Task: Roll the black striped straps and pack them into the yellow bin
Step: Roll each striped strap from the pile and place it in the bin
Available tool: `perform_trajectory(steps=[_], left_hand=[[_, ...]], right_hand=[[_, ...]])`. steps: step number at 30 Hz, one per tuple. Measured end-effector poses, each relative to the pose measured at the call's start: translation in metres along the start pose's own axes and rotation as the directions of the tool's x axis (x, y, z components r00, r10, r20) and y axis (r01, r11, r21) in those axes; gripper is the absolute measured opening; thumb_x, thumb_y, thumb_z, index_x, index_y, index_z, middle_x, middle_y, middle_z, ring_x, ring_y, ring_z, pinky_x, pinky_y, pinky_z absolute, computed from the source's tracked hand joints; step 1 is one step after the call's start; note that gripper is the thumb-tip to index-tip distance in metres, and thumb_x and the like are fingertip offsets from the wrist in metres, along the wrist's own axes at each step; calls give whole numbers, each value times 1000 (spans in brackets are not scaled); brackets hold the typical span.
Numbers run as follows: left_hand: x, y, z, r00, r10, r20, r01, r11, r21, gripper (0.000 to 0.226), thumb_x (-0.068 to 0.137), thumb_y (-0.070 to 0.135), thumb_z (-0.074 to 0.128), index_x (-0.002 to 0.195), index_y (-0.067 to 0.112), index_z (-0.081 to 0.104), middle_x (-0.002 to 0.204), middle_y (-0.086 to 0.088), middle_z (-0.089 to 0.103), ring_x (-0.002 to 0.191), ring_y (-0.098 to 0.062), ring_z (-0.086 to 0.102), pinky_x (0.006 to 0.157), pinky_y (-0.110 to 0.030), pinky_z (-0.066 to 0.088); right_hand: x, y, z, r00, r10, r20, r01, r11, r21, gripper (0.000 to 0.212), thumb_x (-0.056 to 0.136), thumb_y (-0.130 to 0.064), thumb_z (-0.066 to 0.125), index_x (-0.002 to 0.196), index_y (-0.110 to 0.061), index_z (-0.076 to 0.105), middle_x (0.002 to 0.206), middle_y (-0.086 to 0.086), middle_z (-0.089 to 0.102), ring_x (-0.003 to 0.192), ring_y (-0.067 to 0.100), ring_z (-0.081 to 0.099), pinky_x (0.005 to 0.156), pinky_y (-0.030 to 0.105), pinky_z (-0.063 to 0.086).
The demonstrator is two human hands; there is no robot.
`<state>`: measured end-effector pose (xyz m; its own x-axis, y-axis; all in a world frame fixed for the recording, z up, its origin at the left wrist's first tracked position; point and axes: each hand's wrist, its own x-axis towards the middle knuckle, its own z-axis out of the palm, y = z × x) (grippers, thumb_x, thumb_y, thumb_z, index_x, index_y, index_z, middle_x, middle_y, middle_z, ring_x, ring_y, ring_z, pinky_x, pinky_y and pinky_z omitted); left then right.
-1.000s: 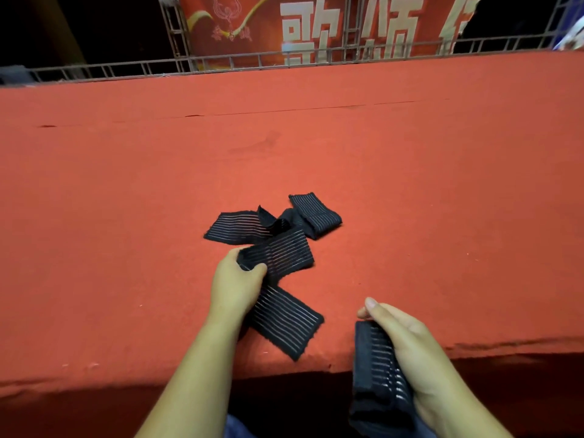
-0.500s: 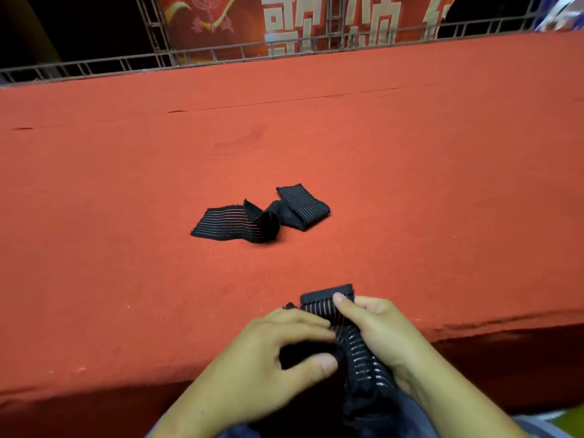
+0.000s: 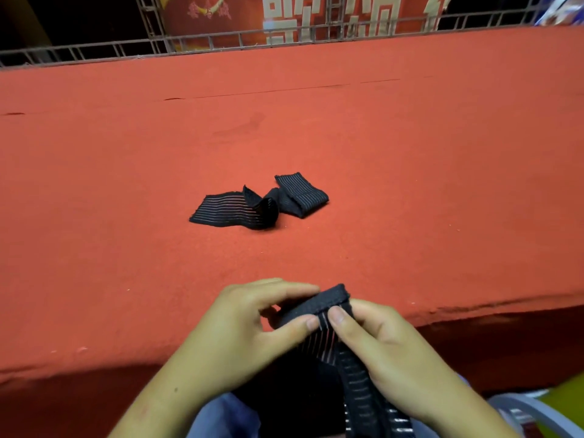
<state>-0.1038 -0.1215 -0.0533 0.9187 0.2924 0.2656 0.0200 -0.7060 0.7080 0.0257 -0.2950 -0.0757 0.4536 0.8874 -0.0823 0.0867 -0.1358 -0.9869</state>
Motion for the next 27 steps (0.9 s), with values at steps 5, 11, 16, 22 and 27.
perform_trajectory(steps=[5, 11, 16, 22, 27], left_hand=[[-2, 2, -1, 990, -78, -117, 71, 995, -70, 15, 100, 29, 62, 96, 33, 76, 83, 22, 74, 75, 7, 67, 68, -17, 49], [-10, 14, -9, 981, -186, 57, 192, 875, -445, 19, 94, 27, 59, 94, 22, 77, 82, 8, 75, 73, 2, 64, 66, -14, 48], [-10, 6, -15, 979, -205, -10, 180, 882, -435, 19, 96, 23, 67, 111, 33, 72, 91, 2, 75, 81, -13, 68, 74, -24, 53], [-5, -11, -15, 936, -207, -285, 164, 972, -168, 34, 101, 0, 54, 93, 29, 69, 77, 9, 65, 65, -3, 53, 63, -21, 43], [-6, -28, -28, 865, -308, -395, 257, 950, -178, 35, 101, 0, 52, 88, 25, 73, 66, 20, 62, 57, 1, 47, 56, -16, 39]], right_hand=[[-9, -4, 11, 999, -39, 5, 39, 999, -29, 29, 101, -42, 51, 114, -31, 75, 107, 0, 79, 97, 7, 71, 91, 41, 55], [-23, 1, 7, 990, 103, 93, -115, 984, 139, 37, 94, -61, 63, 120, -37, 74, 117, 1, 78, 115, 25, 72, 104, 47, 54], [-34, 5, -20, 990, 132, -59, -90, 881, 465, 78, 51, -69, 91, 114, -26, 79, 92, 12, 78, 83, 22, 76, 75, 30, 60], [-42, -9, -38, 981, 166, -101, -63, 766, 639, 86, 28, -37, 108, 107, -14, 80, 76, 17, 69, 55, 20, 68, 50, 28, 59], [-47, -10, -50, 956, 174, -236, 32, 736, 676, 89, 25, -38, 107, 108, -18, 81, 76, 10, 69, 56, 15, 68, 49, 27, 58]])
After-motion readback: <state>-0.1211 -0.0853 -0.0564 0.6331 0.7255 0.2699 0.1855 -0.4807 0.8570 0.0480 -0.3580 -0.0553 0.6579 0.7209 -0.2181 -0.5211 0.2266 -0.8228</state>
